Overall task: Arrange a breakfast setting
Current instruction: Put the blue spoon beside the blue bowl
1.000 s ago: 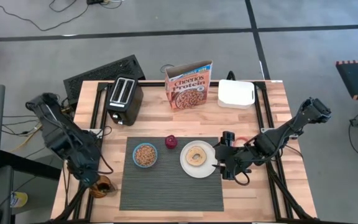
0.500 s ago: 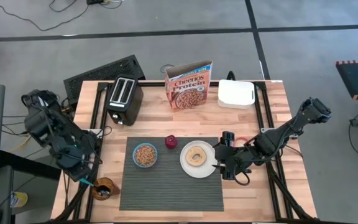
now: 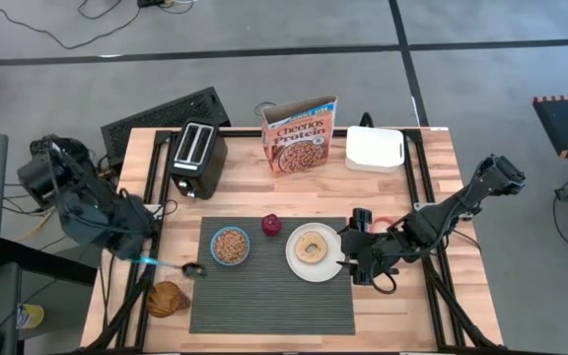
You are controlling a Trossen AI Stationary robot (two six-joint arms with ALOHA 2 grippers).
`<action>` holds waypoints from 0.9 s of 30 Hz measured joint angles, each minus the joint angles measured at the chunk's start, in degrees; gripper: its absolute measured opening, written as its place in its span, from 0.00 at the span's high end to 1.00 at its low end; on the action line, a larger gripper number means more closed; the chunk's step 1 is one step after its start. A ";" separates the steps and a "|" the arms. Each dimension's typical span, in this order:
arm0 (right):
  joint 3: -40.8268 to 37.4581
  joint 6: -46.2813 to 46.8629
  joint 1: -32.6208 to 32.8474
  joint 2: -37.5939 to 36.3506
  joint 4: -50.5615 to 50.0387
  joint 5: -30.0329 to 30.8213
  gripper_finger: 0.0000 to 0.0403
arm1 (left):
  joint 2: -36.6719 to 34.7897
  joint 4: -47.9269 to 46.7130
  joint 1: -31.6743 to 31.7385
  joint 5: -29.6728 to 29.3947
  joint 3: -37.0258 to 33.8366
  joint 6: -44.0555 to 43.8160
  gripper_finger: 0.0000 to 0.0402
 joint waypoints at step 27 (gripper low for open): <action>0.04 -11.45 -9.71 -6.60 42.18 -0.23 0.06 | 4.39 24.10 2.16 -48.07 0.00 44.71 1.00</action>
